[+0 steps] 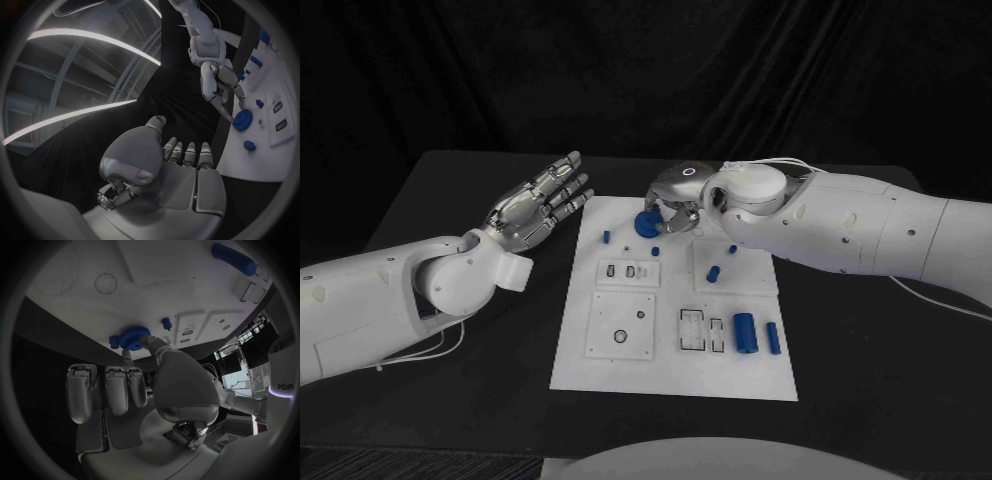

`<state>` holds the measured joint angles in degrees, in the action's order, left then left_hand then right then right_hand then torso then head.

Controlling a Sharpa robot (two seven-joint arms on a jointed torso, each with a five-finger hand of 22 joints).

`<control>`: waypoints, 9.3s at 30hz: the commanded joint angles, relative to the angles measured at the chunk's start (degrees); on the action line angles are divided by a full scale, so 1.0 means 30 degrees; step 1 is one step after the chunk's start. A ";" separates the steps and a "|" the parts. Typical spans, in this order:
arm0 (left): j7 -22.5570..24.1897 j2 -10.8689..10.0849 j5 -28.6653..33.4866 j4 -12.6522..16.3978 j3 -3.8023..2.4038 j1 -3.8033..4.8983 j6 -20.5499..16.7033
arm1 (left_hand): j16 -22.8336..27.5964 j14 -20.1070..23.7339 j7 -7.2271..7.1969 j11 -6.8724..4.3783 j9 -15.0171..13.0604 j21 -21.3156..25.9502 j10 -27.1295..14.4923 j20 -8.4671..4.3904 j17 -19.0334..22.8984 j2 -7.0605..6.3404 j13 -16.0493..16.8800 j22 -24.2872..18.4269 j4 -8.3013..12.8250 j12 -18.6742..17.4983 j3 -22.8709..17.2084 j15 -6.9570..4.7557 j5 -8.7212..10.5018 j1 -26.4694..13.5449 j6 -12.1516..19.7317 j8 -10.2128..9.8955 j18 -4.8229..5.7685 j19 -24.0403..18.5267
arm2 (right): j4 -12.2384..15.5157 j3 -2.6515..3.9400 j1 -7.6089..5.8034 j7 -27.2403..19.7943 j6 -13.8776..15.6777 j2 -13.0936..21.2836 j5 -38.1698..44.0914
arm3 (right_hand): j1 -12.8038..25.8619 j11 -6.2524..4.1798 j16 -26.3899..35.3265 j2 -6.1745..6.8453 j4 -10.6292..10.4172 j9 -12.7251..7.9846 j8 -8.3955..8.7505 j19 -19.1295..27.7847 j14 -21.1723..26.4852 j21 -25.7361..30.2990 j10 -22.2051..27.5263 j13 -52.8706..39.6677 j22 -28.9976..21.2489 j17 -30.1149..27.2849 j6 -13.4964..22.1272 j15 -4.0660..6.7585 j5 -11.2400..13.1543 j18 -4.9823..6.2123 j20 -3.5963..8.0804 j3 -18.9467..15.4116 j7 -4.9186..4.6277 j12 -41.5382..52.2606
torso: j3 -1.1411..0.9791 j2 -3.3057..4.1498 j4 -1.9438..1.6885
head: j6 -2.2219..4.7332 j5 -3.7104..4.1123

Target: Assemble the parts on the task board

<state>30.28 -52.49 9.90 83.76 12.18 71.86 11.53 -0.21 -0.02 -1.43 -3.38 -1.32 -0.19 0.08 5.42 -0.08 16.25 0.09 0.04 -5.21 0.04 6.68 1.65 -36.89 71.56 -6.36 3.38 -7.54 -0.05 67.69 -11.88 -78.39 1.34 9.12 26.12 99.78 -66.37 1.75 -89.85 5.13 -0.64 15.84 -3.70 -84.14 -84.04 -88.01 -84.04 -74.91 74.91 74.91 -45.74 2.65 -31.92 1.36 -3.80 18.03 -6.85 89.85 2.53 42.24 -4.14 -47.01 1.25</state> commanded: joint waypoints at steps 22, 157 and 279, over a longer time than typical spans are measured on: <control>0.0234 -0.0063 -0.0163 -0.0008 -0.0014 0.0038 0.0408 | 0.0069 0.0008 0.0169 0.0214 -0.0026 0.0064 -0.0027 0.0092 0.0025 0.0086 -0.0029 -0.0012 0.0171 -0.0014 -0.0055 0.0210 -0.0081 -0.0132 0.0017 0.0075 0.0032 0.0015 | 0.0423 0.0008 0.0170 0.0159 -0.0523 0.1007 -0.0685 | 0.0257 0.0083 -0.0050 -0.0250 0.0093 -0.0412 -0.0833 -0.1395 -0.1987 0.0206 -0.1987 -0.5030 0.4701 0.5031 -0.2551 -0.0077 -0.0299 -0.0205 -0.0044 0.0532 0.0252 0.0049 | -0.0001 -0.0004 0.0009 | -0.0023 -0.0065; 0.0109 -0.0323 -0.0161 -0.0187 -0.0010 -0.0017 0.0756 | 0.0069 0.0008 0.0204 0.0314 -0.0030 0.0064 -0.0027 0.0126 0.0025 0.0073 -0.0029 -0.0012 0.0529 -0.0014 -0.0215 0.0262 -0.0230 -0.0332 -0.0014 0.0111 0.0052 0.0015 | 0.4343 -0.0009 0.1602 0.0800 0.5955 0.8936 -0.0853 | -0.2248 -0.1451 -0.0050 -0.0274 -0.2124 0.5440 -0.5758 -0.1954 -0.1987 -0.0663 -0.1987 -0.5030 0.5030 0.5031 -0.1253 0.1264 0.0291 -0.0455 0.1210 -0.1520 0.1754 0.0049 | -0.0027 -0.0015 0.0060 | -0.0133 -0.0134; -0.0012 0.0169 -0.0165 -0.0623 -0.0012 -0.0020 0.1052 | 0.0069 0.0008 0.0250 0.0381 -0.0022 0.0064 -0.0027 0.0155 0.0025 0.0088 -0.0029 -0.0012 0.0729 -0.0014 -0.0305 0.0300 -0.0251 -0.0455 0.0037 0.0092 0.0065 0.0015 | 0.5973 0.0002 0.2192 0.2564 0.1689 0.2882 0.1011 | -0.0489 -0.1219 -0.0050 -0.0172 -0.0489 -0.0546 0.0213 -0.1635 -0.1987 -0.0161 -0.1987 -0.5030 0.4838 0.5031 0.4772 0.1082 0.6229 -0.0308 0.1006 -0.1826 0.1378 0.0049 | -0.0009 -0.0005 0.0061 | -0.0640 -0.0193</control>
<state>29.67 -51.96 9.87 81.86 12.19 71.84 13.74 -0.21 -0.02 -1.02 -2.64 -1.36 -0.19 -0.01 5.42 -0.06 16.47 0.09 0.04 -3.40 0.04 5.81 2.05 -37.33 70.85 -6.35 3.60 -7.54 -0.05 85.57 -11.68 -72.06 8.80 13.56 34.56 102.34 -68.43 -1.64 -89.85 4.68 -2.08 14.57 -3.36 -83.94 -83.88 -88.75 -83.96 -74.91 74.90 74.90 -32.06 5.50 -13.42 0.45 -1.13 12.77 -2.78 89.85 2.50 42.20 -3.94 -48.95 0.73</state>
